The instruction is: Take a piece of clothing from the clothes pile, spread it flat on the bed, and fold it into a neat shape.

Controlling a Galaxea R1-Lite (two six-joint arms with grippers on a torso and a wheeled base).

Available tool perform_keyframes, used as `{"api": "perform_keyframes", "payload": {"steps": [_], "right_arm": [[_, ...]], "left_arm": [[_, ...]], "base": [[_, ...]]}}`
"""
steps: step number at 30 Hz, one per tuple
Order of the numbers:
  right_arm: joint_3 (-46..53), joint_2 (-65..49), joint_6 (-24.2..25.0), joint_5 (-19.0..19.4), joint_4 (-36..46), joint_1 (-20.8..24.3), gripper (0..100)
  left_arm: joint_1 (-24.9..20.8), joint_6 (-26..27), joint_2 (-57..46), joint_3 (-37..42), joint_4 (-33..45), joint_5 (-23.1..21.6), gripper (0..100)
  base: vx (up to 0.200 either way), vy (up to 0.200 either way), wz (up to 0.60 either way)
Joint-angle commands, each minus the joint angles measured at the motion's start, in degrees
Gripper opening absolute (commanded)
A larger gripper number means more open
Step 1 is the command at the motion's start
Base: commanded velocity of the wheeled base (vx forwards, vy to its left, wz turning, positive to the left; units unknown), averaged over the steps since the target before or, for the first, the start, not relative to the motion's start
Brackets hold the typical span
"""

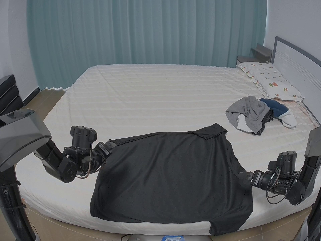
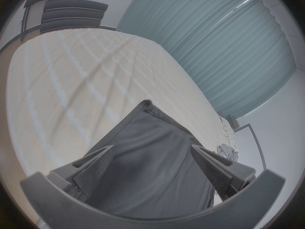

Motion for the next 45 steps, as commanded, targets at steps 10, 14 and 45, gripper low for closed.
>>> {"api": "perform_keyframes", "payload": {"steps": [10,14,45], "right_arm": [[-0.16,0.27,0.58,-0.03,0.07,0.42,100],[0.02,0.27,0.58,-0.03,-0.02,0.51,100],[-0.07,1.85,0.58,-0.03,-0.37,0.51,100]], "left_arm": [[1.42,-1.29,8.18,-11.26,6.52,-0.29,100],[1.42,-0.76,8.62,-12.06,6.52,-0.20,100],[1.68,0.29,22.69,-32.80,12.59,5.60,100]], "base": [[0.080,0.000,0.00],[0.200,0.000,0.00],[0.026,0.000,0.00]]}}
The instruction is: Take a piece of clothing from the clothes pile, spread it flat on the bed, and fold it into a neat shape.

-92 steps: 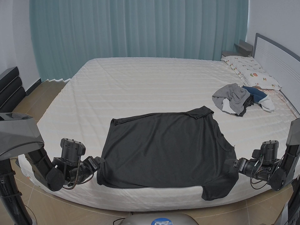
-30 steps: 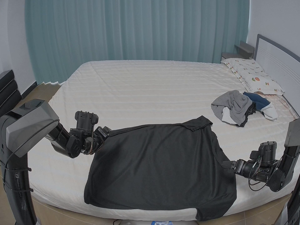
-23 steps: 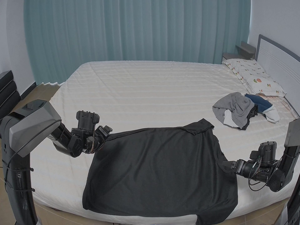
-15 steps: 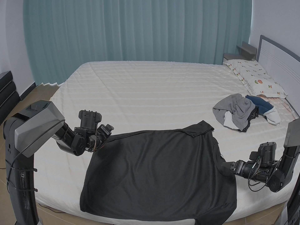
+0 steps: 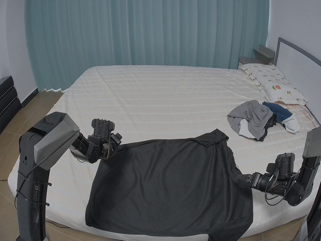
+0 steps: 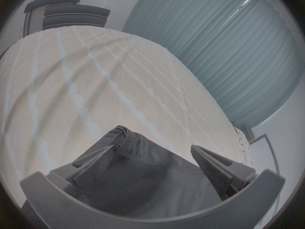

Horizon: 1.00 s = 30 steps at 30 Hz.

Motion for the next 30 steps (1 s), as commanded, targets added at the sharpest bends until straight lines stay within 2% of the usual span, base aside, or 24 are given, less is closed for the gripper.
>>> {"api": "perform_keyframes", "payload": {"steps": [1,5,6,10,19,23,27,30], "right_arm": [[-0.34,0.28,0.01,-0.01,-0.02,0.11,100],[-0.43,0.28,0.01,0.08,-0.02,0.11,100],[-0.43,0.37,0.01,0.08,-0.02,0.11,100],[-0.51,1.33,0.01,0.08,-0.11,0.02,100],[-1.13,2.13,0.09,0.08,-0.19,0.02,100],[-1.83,2.04,0.36,0.17,-0.19,0.02,100],[-5.61,1.77,3.17,-0.36,0.42,0.02,100],[-10.45,2.83,3.52,-1.50,1.65,0.20,100]], "left_arm": [[0.00,-0.03,2.00,-2.63,1.04,0.02,100],[0.18,-0.20,3.85,-5.62,1.66,0.10,100],[0.88,-0.82,4.82,-8.61,1.57,0.45,100],[2.46,-8.38,7.01,-15.99,1.66,3.71,100],[7.65,-9.43,8.42,-19.68,1.31,4.94,100],[8.53,-9.43,8.16,-18.19,1.75,4.94,100],[9.49,-9.43,3.67,-10.63,1.04,3.53,100],[9.76,-9.78,-2.21,-0.52,-0.28,-1.22,100]], "base": [[0.000,0.000,0.00],[0.000,0.000,0.00],[0.000,0.000,0.00],[0.000,0.000,0.00],[0.000,0.000,0.00],[0.000,0.000,0.00],[0.000,0.000,0.00],[0.000,0.000,0.00]]}}
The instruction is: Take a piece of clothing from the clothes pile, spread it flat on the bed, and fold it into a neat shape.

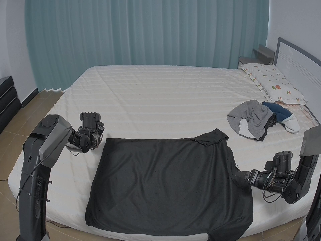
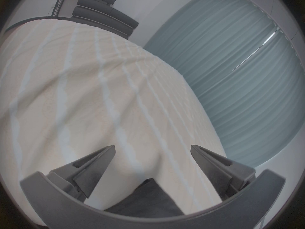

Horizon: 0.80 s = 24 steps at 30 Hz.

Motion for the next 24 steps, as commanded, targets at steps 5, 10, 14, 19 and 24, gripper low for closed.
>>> {"api": "perform_keyframes", "payload": {"steps": [5,10,14,19,24], "right_arm": [[-15.01,2.92,1.92,-2.97,5.77,2.04,100],[-24.42,4.33,3.33,-4.38,13.94,4.50,100],[-36.90,6.79,3.50,-5.96,23.87,7.41,100],[-49.12,11.63,6.14,-6.14,34.33,9.69,100],[-58.43,16.99,7.37,-6.66,40.13,10.22,100]], "left_arm": [[0.69,-0.35,-15.91,27.76,-9.75,-7.97,100],[-0.28,-0.43,-19.78,41.20,-19.06,-9.20,100],[-1.25,-2.90,-20.57,49.38,-25.65,-9.28,100],[-1.42,-3.16,-19.25,50.78,-29.79,-9.11,100],[-2.04,-3.16,-19.34,52.19,-30.84,-9.20,100]], "base": [[0.000,0.000,0.00],[0.000,0.000,0.00],[0.000,0.000,0.00],[0.000,0.000,0.00],[0.000,0.000,0.00]]}}
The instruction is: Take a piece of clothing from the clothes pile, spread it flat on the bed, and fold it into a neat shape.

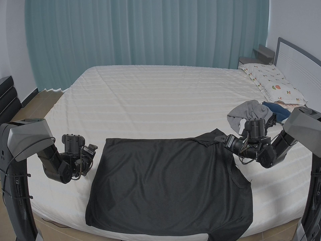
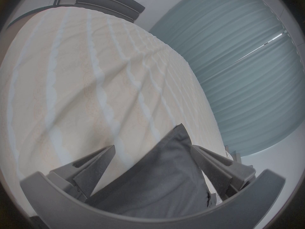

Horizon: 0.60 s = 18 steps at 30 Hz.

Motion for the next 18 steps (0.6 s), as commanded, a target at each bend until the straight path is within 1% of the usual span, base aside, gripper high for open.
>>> {"api": "perform_keyframes", "payload": {"steps": [1,3,6,9,15,18], "right_arm": [[-15.10,10.44,2.20,-1.03,9.73,2.62,100],[-18.35,12.46,2.38,-1.03,12.46,2.18,100],[-21.16,14.13,3.61,-1.03,14.39,1.48,100],[-22.74,15.36,5.37,-1.03,14.83,1.12,100],[-25.29,16.59,5.90,-1.03,14.57,1.12,100],[-29.07,18.26,6.25,-2.70,14.21,1.04,100]], "left_arm": [[-0.91,-0.70,-1.68,4.91,-4.08,-0.53,100],[-0.91,-0.70,-1.68,5.00,-4.17,-0.53,100],[-0.91,-0.79,-1.68,5.00,-4.08,-0.53,100],[-0.91,-0.70,-1.68,5.08,-4.08,-0.53,100],[-0.91,-0.70,-1.68,5.08,-4.17,-0.53,100],[-0.91,-0.79,-1.68,5.08,-4.17,-0.53,100]], "base": [[0.000,0.000,0.00],[0.000,0.000,0.00],[0.000,0.000,0.00],[0.000,0.000,0.00],[0.000,0.000,0.00],[0.000,0.000,0.00]]}}
